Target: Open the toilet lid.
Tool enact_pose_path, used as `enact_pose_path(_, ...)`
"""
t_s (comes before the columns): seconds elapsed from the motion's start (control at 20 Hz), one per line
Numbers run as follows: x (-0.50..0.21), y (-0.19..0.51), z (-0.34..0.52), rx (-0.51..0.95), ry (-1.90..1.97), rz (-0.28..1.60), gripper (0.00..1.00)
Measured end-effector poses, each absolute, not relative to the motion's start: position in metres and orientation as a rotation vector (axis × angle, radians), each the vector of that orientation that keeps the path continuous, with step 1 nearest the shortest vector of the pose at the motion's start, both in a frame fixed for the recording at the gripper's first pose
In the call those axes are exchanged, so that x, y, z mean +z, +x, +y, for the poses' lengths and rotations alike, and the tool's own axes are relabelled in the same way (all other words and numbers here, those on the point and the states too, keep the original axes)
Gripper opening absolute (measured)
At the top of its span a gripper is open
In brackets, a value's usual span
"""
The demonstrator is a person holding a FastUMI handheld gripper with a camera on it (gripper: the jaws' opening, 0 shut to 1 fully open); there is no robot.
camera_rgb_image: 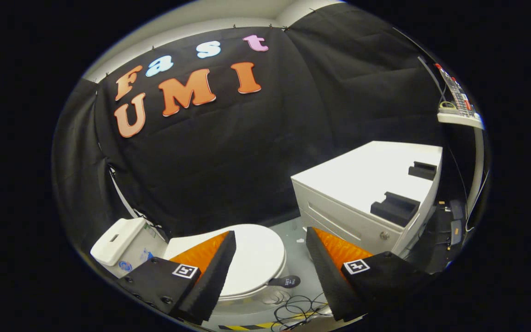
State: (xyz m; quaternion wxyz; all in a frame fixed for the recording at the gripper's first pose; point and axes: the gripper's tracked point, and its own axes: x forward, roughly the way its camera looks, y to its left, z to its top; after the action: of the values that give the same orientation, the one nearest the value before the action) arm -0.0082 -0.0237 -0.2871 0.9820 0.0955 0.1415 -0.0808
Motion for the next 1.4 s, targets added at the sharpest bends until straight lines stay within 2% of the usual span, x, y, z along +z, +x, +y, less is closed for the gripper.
enact_pose_path(0.8,-0.447,-0.016,-0.060,-0.370,0.549,0.516,0.99)
enact_pose_path(1.3,-0.519,-0.013,-0.047,-0.412,0.955,0.595,0.98)
enact_pose_path(1.35,-0.523,-0.011,-0.046,-0.407,0.972,0.600,0.98)
enact_pose_path(1.4,-0.525,-0.006,-0.045,-0.404,0.998,0.600,0.90)
